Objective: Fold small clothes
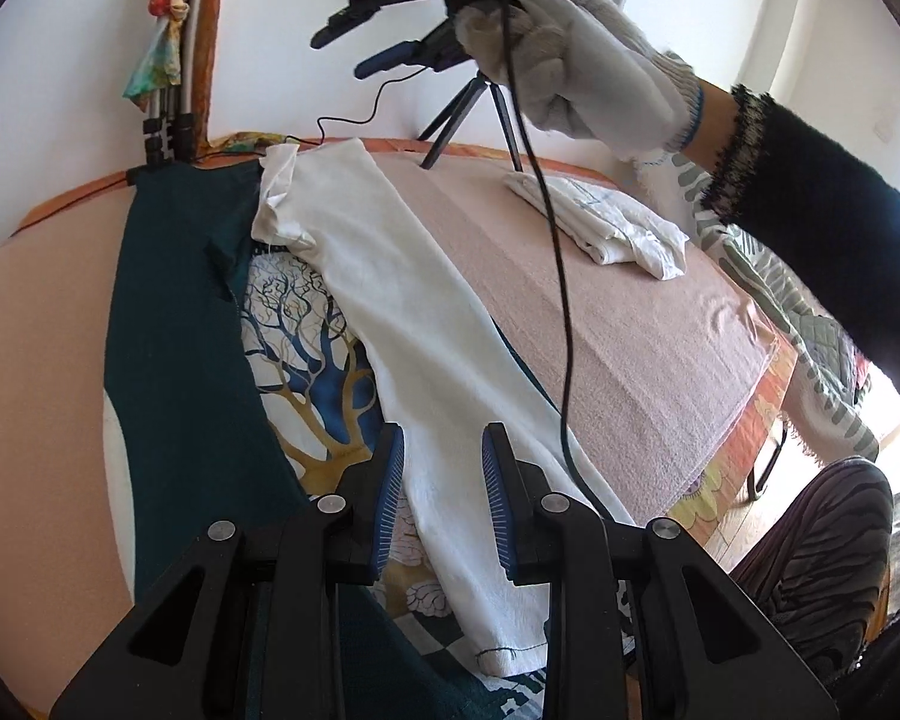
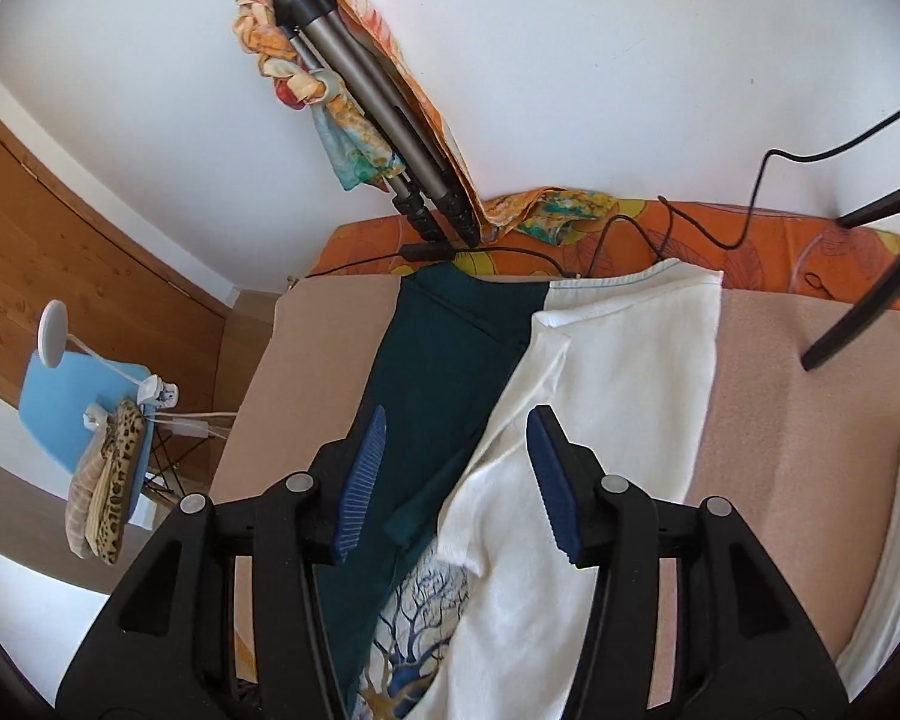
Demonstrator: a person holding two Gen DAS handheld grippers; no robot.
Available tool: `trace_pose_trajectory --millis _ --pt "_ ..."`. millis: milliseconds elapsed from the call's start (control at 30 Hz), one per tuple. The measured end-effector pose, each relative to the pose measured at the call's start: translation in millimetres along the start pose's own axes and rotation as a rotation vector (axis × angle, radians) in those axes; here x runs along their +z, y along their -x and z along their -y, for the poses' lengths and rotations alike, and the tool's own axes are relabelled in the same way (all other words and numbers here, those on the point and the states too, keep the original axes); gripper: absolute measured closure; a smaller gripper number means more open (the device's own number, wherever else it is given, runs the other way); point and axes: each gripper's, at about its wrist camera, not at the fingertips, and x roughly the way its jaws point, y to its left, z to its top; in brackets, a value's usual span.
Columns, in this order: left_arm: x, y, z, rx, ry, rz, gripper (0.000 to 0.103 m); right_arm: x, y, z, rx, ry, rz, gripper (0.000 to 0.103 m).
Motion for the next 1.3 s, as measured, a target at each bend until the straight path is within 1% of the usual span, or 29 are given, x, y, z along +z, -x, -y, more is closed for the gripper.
trace_pose_trajectory --millis 133,200,300,333,400,467,567,633,667,733,800,867,933,967,1033,1100,1200,1267,1300 --pt "5 17 -9 0.022 0.002 0.038 0.078 -74 48 -17 -0.100 0.080 0.003 0.051" --pt "5 26 -14 0.030 0.015 0.055 0.078 -117 63 -28 -0.121 0.113 0.000 0.051" --pt "2 35 -23 0.062 0.030 0.061 0.073 -180 69 -47 -0.170 0.174 -0.002 0.051" --pt "0 37 -27 0.073 0.036 0.058 0.070 -199 66 -54 -0.193 0.196 -0.008 0.051" --pt "-5 43 -37 0.095 0.066 0.059 0.069 -235 59 -66 -0.221 0.245 -0.029 0.051" --pt "-11 45 -48 0.108 0.087 0.042 0.069 -261 50 -76 -0.233 0.287 -0.032 0.052" --pt "-26 49 -61 0.170 0.104 0.016 0.069 -285 31 -82 -0.210 0.302 -0.078 0.054" --pt "-36 52 -69 0.182 0.125 -0.002 0.069 -298 19 -84 -0.249 0.323 -0.106 0.054" --pt "-41 54 -72 0.197 0.134 -0.005 0.069 -304 14 -84 -0.249 0.326 -0.126 0.054" --pt "-51 60 -77 0.209 0.150 -0.010 0.069 -315 9 -84 -0.221 0.309 -0.156 0.054" --pt "-60 65 -82 0.212 0.168 -0.021 0.069 -332 9 -84 -0.160 0.284 -0.190 0.054" --pt "-69 67 -85 0.202 0.194 -0.041 0.068 -347 11 -88 -0.120 0.293 -0.216 0.054" --pt "-78 67 -86 0.195 0.209 -0.066 0.064 -357 23 -89 -0.104 0.297 -0.203 0.054" --pt "-83 68 -86 0.190 0.217 -0.079 0.063 -360 31 -88 -0.108 0.279 -0.181 0.054" --pt "-90 66 -85 0.172 0.232 -0.110 0.063 -358 49 -79 -0.153 0.216 -0.115 0.054" --pt "-94 63 -81 0.169 0.225 -0.137 0.062 -355 59 -67 -0.210 0.146 -0.082 0.054" --pt "-99 60 -76 0.156 0.224 -0.162 0.062 -358 58 -54 -0.248 0.100 -0.100 0.054" --pt "-102 60 -74 0.138 0.236 -0.168 0.062 -363 52 -49 -0.247 0.076 -0.126 0.054" --pt "-104 61 -73 0.131 0.246 -0.164 0.062 -366 51 -47 -0.231 0.069 -0.133 0.054"
